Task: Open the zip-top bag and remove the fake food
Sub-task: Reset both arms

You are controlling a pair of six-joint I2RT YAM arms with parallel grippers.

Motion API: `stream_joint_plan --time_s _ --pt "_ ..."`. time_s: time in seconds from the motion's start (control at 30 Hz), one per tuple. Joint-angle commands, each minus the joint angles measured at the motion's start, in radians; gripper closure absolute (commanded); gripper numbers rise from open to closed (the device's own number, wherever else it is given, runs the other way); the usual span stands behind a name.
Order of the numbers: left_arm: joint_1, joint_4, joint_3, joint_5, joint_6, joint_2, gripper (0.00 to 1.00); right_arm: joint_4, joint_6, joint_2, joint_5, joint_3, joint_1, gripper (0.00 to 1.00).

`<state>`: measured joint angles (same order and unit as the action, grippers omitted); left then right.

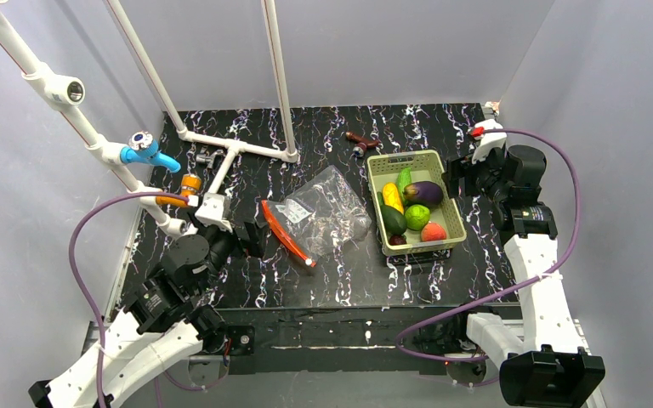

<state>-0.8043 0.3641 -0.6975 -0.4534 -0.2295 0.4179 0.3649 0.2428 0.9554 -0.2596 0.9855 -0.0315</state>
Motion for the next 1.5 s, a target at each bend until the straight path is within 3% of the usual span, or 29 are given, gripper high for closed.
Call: stream_joint_plan --time_s 0.0,0.17,0.3,0.5,0.53,0.77,1.23,1.47 --pt "0.004 -0.097 0.038 -0.012 0.048 0.013 0.01 -0.007 0.005 -0.014 -0.019 0.039 0.001 0.16" --pt "0.007 -0.203 0.113 -0.04 0.048 0.039 0.01 0.018 0.005 -0.011 -0.019 0.042 0.001 0.16" --pt "0.01 -0.336 0.167 0.071 -0.005 0.069 0.01 0.019 0.005 -0.011 -0.019 0.043 0.001 0.16" --pt "0.049 -0.459 0.209 0.07 0.085 0.186 0.0 0.006 0.005 -0.017 -0.019 0.032 0.001 0.16" --pt "0.069 -0.467 0.201 0.09 0.094 0.199 0.01 0.002 0.005 -0.017 0.12 0.029 0.001 0.16" --pt "0.211 -0.464 0.137 0.23 0.102 0.246 0.01 -0.02 0.005 -0.023 0.12 0.02 0.0 0.16" --pt "0.212 -0.331 0.066 0.32 0.06 0.171 0.0 -0.004 0.005 -0.015 0.12 0.02 0.0 0.16" --pt "0.212 -0.423 0.07 0.482 -0.067 0.131 0.0 0.032 0.005 -0.005 0.12 0.022 0.001 0.16"
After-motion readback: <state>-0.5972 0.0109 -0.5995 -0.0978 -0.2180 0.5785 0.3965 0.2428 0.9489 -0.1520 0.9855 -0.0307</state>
